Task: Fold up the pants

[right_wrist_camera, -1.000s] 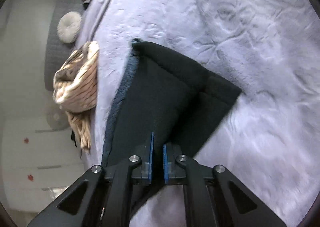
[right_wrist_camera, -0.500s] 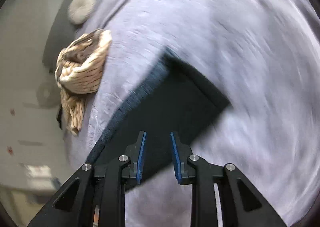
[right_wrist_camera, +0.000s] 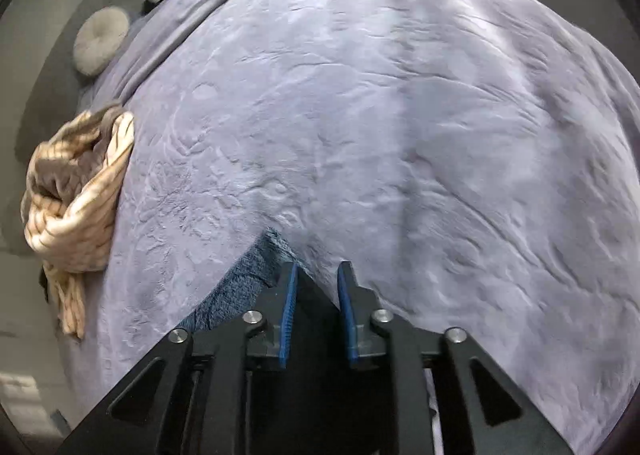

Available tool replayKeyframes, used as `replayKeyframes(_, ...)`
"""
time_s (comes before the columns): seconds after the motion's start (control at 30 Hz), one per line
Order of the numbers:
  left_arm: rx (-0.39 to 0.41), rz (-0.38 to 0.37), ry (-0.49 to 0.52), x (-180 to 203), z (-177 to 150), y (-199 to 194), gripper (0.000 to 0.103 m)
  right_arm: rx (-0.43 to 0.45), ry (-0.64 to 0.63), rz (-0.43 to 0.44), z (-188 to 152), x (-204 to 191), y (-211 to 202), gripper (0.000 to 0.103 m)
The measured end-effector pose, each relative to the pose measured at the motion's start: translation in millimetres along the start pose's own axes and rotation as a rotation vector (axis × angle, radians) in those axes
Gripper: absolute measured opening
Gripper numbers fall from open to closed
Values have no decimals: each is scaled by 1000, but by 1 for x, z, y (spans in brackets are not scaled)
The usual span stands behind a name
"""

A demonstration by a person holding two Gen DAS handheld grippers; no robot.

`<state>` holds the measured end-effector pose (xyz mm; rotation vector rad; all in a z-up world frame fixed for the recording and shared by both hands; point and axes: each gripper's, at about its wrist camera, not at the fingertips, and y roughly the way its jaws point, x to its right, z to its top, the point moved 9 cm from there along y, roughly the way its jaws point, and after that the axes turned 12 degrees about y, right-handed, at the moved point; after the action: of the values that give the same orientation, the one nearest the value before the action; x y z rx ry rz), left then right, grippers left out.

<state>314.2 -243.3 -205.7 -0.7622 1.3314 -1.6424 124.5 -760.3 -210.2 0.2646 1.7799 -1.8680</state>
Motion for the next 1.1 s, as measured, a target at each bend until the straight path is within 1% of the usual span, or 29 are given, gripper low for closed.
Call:
replayKeyframes(0.07, 16, 25, 25, -21, -11, -18, 86, -41, 17, 91, -15, -5, -14, 25)
replayKeyframes(0.1, 19, 41, 37, -32, -17, -24, 86, -76, 9, 143, -29, -13, -22, 28)
replayKeyframes(0.17, 7, 52, 38, -47, -37, -35, 86, -143, -14, 204, -58, -28, -28, 41)
replayKeyframes(0.2, -2, 60, 35, -57, -46, -40, 86, -193, -34, 243, -85, -40, -31, 49)
replayKeyframes(0.23, -8, 72, 33, -68, -56, -44, 86, -234, -47, 276, -106, -48, -32, 50)
replayKeyframes(0.3, -17, 90, 24, -87, -75, -48, 86, -370, -86, 347, -171, -71, -28, 50)
replayKeyframes(0.33, -19, 91, 19, -95, -80, -47, 86, -418, -103, 357, -198, -78, -26, 50)
replayKeyframes(0.4, -17, 97, 13, -110, -90, -47, 86, -552, -165, 369, -274, -98, -14, 50)
replayKeyframes(0.43, -13, 107, 13, -121, -94, -47, 86, -595, -183, 375, -301, -103, -11, 50)
replayKeyframes(0.5, -7, 127, 12, -146, -105, -45, 86, -731, -198, 383, -372, -117, 2, 50)
replayKeyframes(0.57, -13, 142, 16, -162, -119, -38, 86, -832, -178, 390, -425, -120, 11, 50)
replayKeyframes(0.6, -33, 136, 15, -173, -129, -28, 86, -872, -172, 383, -451, -124, 18, 50)
replayKeyframes(0.67, -39, 92, 8, -183, -142, -18, 88, -918, -160, 367, -484, -124, 28, 50)
replayKeyframes(0.7, -28, 67, 17, -187, -145, -15, 88, -928, -153, 360, -496, -125, 32, 50)
replayKeyframes(0.8, -12, 42, 50, -188, -144, -14, 88, -904, -135, 375, -509, -132, 38, 51)
replayKeyframes(0.87, -3, 26, 56, -189, -144, -10, 88, -892, -119, 388, -506, -136, 39, 51)
replayKeyframes(1.0, 18, 3, 66, -189, -145, -8, 88, -886, -129, 361, -505, -142, 51, 51)
replayKeyframes(1.1, 21, -8, 76, -190, -142, -8, 88, -898, -105, 360, -506, -145, 56, 51)
